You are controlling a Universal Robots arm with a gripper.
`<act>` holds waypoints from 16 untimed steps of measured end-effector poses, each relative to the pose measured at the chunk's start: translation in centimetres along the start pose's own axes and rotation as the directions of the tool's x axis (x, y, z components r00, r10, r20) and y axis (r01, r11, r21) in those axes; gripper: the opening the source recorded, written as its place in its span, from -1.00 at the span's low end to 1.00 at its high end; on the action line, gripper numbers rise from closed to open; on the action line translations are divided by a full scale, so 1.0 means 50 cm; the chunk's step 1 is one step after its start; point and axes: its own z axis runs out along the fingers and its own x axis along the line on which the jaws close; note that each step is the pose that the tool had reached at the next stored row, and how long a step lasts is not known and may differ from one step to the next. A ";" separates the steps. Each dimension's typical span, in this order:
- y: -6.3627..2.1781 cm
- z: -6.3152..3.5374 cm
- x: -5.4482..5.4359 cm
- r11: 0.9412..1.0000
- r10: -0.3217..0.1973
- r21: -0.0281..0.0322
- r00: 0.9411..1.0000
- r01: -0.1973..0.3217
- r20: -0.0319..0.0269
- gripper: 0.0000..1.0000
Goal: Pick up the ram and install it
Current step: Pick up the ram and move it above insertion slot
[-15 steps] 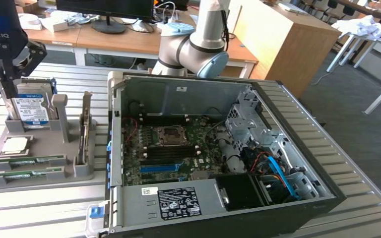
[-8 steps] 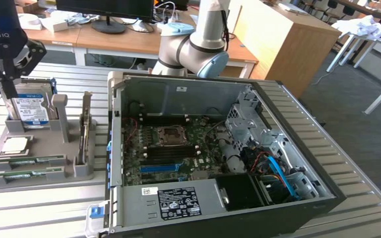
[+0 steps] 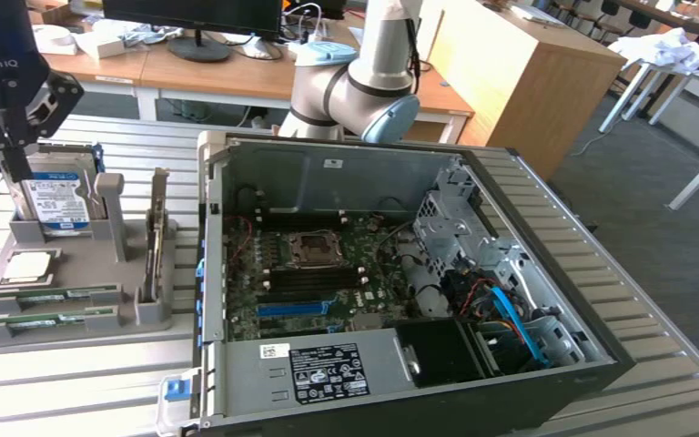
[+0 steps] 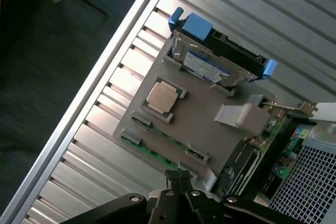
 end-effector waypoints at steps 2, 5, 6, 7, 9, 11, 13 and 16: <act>0.000 0.000 0.000 1.000 -0.027 0.001 1.000 0.027 -0.001 -0.80; 0.000 0.000 0.000 0.998 -0.066 0.002 0.998 0.066 -0.003 -0.80; 0.000 0.000 0.000 0.997 -0.080 0.002 0.997 0.080 -0.004 -0.80; 0.000 0.000 0.000 0.996 -0.094 0.002 0.996 0.094 -0.004 -0.80; 0.000 0.000 0.000 0.993 -0.121 0.002 0.993 0.121 -0.005 -0.80; 0.000 0.000 0.000 0.989 -0.147 0.003 0.989 0.147 -0.007 -0.80; 0.000 0.000 0.000 0.985 -0.173 0.003 0.985 0.173 -0.008 -0.80; 0.000 0.000 0.000 0.977 -0.214 0.004 0.977 0.214 -0.010 -0.80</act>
